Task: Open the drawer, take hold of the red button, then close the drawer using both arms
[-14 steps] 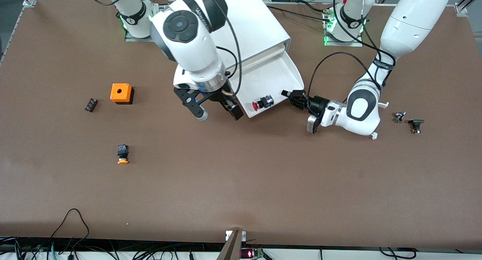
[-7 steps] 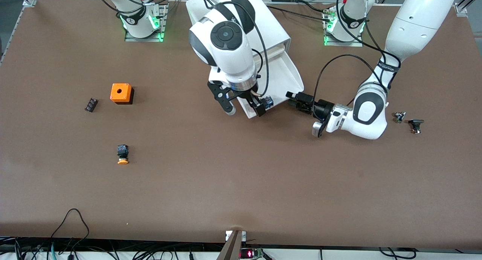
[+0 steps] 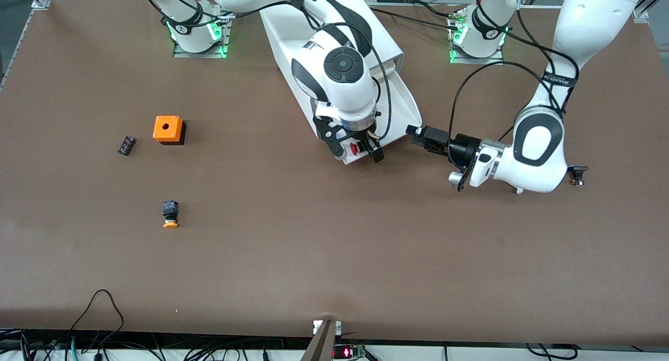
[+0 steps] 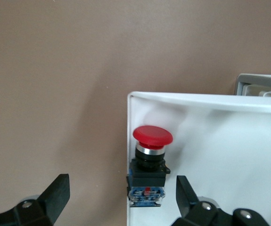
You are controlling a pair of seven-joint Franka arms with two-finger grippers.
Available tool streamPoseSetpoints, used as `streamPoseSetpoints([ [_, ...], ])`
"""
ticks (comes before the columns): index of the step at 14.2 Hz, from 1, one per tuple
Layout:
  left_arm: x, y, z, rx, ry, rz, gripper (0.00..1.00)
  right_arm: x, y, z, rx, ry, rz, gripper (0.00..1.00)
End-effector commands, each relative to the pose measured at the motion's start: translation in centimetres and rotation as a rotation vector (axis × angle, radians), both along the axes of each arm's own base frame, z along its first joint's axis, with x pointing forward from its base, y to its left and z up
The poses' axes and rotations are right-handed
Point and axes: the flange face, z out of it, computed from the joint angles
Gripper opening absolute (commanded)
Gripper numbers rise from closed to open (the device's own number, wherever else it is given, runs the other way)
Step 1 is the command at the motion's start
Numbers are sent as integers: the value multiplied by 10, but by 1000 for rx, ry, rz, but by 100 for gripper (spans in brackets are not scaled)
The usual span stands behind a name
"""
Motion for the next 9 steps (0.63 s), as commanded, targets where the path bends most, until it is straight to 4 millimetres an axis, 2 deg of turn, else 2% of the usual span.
streamPoseSetpoints([
  [1, 6, 1, 49, 168, 27, -35, 100, -6, 12, -10, 2, 11, -18, 100],
  [4, 19, 17, 77, 470, 21, -78, 100, -12, 17, -22, -13, 28, -29, 99],
  [6, 21, 24, 79, 623, 69, -59, 100, -13, 17, -21, -16, 28, -25, 89],
  [7, 21, 24, 80, 695, 75, -50, 100, -18, 21, -21, -18, 25, -14, 79],
  [8, 23, 23, 82, 760, 64, -54, 100, -18, 21, -21, -18, 23, -9, 65],
  [9, 25, 24, 87, 812, 55, -47, 100, -20, 22, -22, -21, 23, -2, 45],
])
